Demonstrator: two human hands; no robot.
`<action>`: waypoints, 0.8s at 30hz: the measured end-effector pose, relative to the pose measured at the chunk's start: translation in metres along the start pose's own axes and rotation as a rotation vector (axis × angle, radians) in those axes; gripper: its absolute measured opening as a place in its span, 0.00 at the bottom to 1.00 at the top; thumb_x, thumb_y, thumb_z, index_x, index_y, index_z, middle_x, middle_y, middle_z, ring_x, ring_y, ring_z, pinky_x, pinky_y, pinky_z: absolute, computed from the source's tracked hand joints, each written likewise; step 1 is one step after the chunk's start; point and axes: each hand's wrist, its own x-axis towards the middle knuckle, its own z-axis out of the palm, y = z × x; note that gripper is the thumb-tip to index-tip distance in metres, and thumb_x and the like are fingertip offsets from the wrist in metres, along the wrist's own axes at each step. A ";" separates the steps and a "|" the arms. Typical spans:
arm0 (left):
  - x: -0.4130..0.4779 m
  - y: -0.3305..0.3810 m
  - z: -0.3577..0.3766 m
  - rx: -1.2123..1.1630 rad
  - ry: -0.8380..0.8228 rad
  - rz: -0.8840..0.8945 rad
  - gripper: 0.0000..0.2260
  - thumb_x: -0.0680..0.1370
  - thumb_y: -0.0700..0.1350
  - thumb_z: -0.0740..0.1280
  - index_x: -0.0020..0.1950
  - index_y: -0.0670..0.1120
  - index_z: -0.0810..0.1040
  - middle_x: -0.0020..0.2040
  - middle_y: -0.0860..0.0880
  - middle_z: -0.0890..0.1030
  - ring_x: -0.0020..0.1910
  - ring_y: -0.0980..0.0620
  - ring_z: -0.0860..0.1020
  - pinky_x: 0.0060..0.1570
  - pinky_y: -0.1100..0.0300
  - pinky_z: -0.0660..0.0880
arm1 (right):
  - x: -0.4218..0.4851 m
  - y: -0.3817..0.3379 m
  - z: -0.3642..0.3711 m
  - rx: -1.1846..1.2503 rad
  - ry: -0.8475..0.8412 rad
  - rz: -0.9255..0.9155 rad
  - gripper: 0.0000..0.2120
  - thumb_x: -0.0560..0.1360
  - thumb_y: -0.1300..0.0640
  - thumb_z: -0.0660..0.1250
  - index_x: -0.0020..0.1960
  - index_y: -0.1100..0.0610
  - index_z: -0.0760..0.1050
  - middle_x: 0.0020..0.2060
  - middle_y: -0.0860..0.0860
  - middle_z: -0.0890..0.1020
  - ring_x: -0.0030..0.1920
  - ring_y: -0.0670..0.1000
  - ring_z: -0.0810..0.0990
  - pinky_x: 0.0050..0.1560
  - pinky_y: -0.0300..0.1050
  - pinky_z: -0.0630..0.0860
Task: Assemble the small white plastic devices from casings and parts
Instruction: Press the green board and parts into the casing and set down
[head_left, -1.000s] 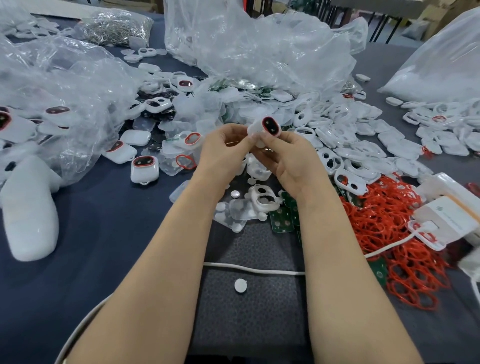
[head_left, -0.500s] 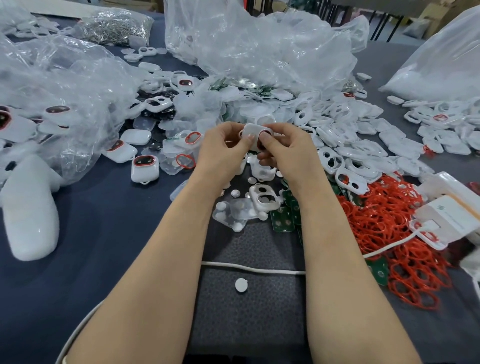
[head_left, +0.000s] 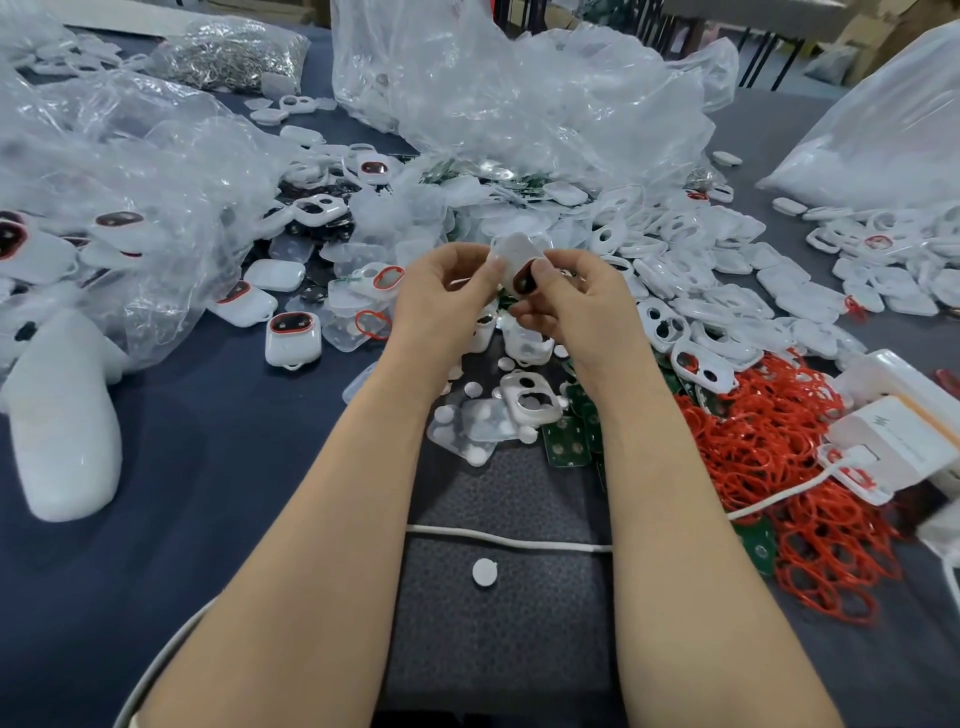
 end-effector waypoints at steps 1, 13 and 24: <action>0.001 0.000 -0.001 0.052 0.006 0.018 0.05 0.78 0.43 0.68 0.51 0.43 0.79 0.45 0.49 0.82 0.47 0.52 0.80 0.57 0.52 0.77 | 0.001 0.001 -0.001 -0.051 0.000 -0.013 0.02 0.79 0.59 0.63 0.50 0.55 0.74 0.40 0.52 0.82 0.31 0.43 0.80 0.33 0.36 0.77; -0.001 -0.002 -0.004 0.414 -0.031 0.181 0.04 0.78 0.45 0.68 0.50 0.45 0.79 0.45 0.50 0.83 0.43 0.51 0.82 0.49 0.51 0.79 | 0.001 0.008 -0.001 -0.250 -0.078 -0.155 0.03 0.77 0.59 0.66 0.47 0.54 0.79 0.43 0.54 0.84 0.45 0.51 0.83 0.46 0.50 0.82; -0.003 -0.006 0.001 0.513 -0.003 0.213 0.03 0.79 0.41 0.65 0.49 0.43 0.77 0.40 0.49 0.81 0.39 0.50 0.80 0.36 0.65 0.72 | -0.001 0.011 0.008 -0.357 -0.001 -0.112 0.07 0.78 0.56 0.65 0.41 0.49 0.74 0.44 0.52 0.82 0.48 0.56 0.81 0.53 0.60 0.77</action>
